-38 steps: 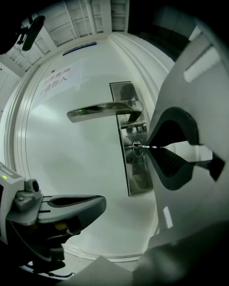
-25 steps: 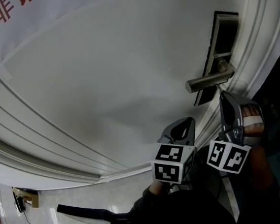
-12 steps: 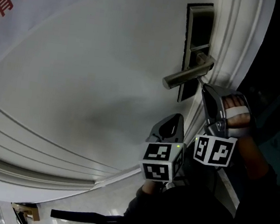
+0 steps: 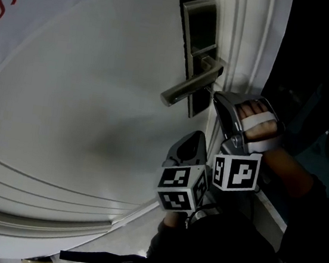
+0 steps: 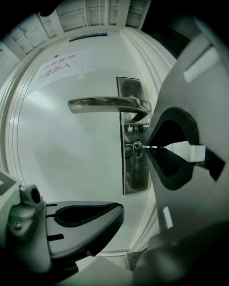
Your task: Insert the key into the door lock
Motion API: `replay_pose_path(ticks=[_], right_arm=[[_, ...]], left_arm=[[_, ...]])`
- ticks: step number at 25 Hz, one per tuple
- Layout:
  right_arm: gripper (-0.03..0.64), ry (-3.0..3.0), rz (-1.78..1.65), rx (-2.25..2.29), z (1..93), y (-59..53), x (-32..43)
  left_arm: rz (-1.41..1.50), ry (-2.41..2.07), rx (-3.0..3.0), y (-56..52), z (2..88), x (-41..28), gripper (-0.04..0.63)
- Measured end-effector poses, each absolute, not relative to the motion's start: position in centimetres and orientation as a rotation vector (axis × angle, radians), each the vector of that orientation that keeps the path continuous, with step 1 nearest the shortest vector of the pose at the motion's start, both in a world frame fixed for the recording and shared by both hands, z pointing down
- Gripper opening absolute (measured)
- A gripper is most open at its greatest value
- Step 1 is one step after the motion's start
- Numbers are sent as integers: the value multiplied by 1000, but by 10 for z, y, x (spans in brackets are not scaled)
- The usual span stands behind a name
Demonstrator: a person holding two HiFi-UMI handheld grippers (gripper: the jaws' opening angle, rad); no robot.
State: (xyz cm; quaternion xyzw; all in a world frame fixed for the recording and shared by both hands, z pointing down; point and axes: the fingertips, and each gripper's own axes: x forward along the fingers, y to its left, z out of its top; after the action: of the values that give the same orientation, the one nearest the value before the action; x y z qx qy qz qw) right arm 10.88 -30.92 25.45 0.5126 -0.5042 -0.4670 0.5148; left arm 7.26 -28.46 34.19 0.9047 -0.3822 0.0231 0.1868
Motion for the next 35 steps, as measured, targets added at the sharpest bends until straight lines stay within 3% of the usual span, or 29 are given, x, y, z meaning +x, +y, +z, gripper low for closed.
replay_pose_path(ticks=[35], right_arm=[[12, -1159, -1111, 1208, 254, -317, 105]], left_arm=[[53, -1067, 2534, -291, 345, 65, 0]])
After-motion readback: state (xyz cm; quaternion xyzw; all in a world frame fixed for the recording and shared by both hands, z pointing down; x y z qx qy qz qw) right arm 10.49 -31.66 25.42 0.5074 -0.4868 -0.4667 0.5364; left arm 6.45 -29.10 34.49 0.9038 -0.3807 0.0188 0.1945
